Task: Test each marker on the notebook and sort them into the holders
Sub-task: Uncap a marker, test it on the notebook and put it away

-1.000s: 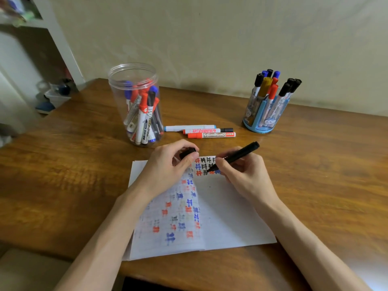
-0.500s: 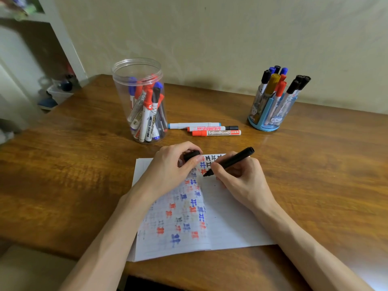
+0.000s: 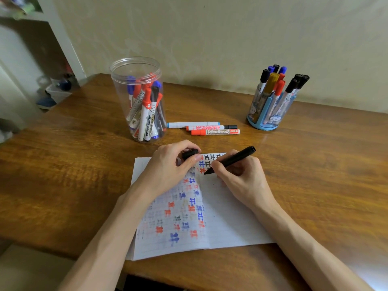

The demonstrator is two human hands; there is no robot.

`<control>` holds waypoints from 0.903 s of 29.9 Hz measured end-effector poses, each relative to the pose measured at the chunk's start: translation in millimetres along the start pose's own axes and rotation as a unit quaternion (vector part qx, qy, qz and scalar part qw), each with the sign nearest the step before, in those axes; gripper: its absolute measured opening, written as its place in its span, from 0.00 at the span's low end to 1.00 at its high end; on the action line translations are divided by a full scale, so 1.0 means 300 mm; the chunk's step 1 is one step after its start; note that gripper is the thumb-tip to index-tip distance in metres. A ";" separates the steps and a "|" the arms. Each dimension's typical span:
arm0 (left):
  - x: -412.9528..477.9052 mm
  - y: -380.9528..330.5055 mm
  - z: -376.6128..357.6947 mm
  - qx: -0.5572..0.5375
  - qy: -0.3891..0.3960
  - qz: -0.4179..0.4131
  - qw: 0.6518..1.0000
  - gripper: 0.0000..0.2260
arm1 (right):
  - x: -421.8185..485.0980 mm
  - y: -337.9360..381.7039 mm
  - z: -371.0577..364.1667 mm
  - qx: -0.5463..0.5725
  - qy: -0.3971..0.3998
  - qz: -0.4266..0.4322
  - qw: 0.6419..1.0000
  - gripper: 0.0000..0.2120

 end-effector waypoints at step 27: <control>-0.004 -0.009 0.003 0.005 -0.006 -0.005 1.000 0.10 | 0.002 0.014 -0.024 -0.022 0.026 0.023 0.999 0.04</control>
Point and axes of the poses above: each hand's wrist, its own x-axis towards the middle knuckle, its own z-axis out of the back of the hand, y = z × x, the point moved 10 cm from there along x, towards the middle knuckle, and after that the axes turned 10 degrees about y, right-handed, at the moved point
